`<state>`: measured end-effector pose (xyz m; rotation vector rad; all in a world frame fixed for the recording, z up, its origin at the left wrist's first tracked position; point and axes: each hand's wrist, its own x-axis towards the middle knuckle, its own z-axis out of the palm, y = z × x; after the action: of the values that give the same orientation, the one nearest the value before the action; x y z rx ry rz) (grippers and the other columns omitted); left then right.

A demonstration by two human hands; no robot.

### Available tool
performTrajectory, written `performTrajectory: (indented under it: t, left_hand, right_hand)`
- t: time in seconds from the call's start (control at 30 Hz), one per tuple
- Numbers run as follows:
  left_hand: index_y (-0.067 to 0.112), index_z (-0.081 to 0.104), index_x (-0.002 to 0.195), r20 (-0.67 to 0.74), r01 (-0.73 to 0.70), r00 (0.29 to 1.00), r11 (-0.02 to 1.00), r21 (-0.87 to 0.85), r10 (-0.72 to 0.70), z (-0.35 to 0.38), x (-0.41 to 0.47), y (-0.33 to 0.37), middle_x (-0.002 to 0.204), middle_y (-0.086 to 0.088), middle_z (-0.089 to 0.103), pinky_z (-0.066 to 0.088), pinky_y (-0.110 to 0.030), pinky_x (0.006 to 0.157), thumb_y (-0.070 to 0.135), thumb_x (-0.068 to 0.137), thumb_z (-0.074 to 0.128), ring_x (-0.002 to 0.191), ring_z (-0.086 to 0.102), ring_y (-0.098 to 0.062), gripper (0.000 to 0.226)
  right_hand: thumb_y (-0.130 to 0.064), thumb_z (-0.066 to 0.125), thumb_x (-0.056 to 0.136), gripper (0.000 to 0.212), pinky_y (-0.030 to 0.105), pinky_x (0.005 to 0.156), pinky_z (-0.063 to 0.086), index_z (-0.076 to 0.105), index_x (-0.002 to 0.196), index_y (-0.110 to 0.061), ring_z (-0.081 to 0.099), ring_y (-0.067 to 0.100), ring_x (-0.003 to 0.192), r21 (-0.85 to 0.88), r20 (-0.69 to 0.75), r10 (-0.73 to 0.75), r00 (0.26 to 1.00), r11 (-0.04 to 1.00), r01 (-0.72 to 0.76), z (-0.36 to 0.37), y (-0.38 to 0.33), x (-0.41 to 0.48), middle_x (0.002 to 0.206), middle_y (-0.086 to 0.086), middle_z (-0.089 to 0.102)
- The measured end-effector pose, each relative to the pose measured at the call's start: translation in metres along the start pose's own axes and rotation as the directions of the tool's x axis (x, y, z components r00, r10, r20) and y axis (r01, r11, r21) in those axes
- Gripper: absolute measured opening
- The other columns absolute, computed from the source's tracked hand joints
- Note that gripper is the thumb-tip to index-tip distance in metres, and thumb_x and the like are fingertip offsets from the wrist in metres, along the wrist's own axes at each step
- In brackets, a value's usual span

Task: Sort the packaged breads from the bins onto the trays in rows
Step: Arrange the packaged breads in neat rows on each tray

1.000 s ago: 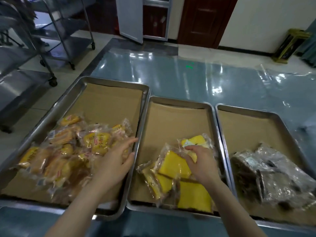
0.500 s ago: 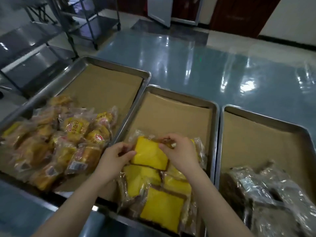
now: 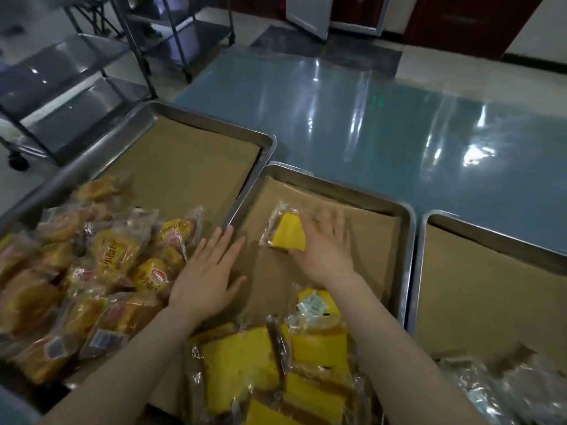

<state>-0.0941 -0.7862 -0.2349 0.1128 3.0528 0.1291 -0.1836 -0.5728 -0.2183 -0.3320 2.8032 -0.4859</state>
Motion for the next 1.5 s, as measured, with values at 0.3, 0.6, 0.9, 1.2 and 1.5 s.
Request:
performTrajectory:
  t: [0.3,0.6,0.9,1.2,1.5]
  left_hand:
    - [0.029,0.019,0.146,-0.034,-0.034,0.999,0.999,-0.022,0.033,0.004,-0.001,0.000,0.151,0.008,0.009,-0.002,-0.034,0.113,0.040,0.087,0.053,0.141,0.001,-0.011,0.070]
    - [0.032,0.038,0.139,-0.062,-0.067,0.997,0.978,-0.197,0.056,-0.006,-0.002,-0.002,0.146,0.012,0.036,0.001,-0.031,0.113,0.034,0.084,0.060,0.140,0.009,-0.006,0.058]
    - [0.025,0.070,0.104,-0.081,-0.017,0.997,0.918,-0.396,-0.017,-0.028,-0.033,0.007,0.100,0.012,0.066,0.039,-0.013,0.079,0.009,0.083,0.067,0.093,0.058,-0.007,0.027]
    - [0.026,0.058,0.122,0.439,0.170,0.898,0.905,-0.389,0.020,-0.037,-0.045,0.010,0.111,0.012,0.062,0.045,-0.017,0.081,0.053,0.072,0.072,0.096,0.056,0.000,0.059]
    - [0.033,0.056,0.081,0.424,0.101,0.905,0.961,-0.259,0.019,-0.041,-0.043,0.007,0.088,0.016,0.050,0.044,-0.022,0.064,0.060,0.062,0.074,0.076,0.050,0.001,0.038]
  right_hand:
    - [-0.067,0.040,0.088,0.084,0.065,0.106,-0.013,-0.009,0.149,-0.037,-0.030,0.044,0.136,-0.057,0.082,0.014,0.997,0.998,-0.009,0.028,-0.029,0.063,0.154,0.010,-0.030]
    - [-0.047,0.057,0.088,0.072,0.054,0.113,-0.002,0.022,0.149,-0.031,-0.005,0.027,0.146,0.428,-0.137,0.005,0.991,0.902,0.055,-0.003,-0.022,0.063,0.160,0.002,0.004]
    - [-0.044,0.074,0.076,0.038,0.030,0.085,0.049,0.064,0.101,-0.019,0.060,0.012,0.090,0.173,0.523,-0.044,0.851,0.983,-0.056,-0.047,0.047,-0.019,0.096,-0.003,0.067]
    - [-0.029,0.079,0.074,0.028,0.019,0.065,0.043,0.064,0.096,-0.024,0.058,0.011,0.087,0.196,0.362,-0.012,0.932,0.978,-0.064,-0.041,0.054,-0.058,0.091,-0.011,0.061]
    - [-0.019,0.070,0.079,0.021,0.030,0.080,0.047,0.055,0.082,-0.033,0.062,0.011,0.088,0.538,-0.416,0.332,0.846,0.840,-0.066,-0.063,0.057,-0.054,0.085,-0.018,0.062]
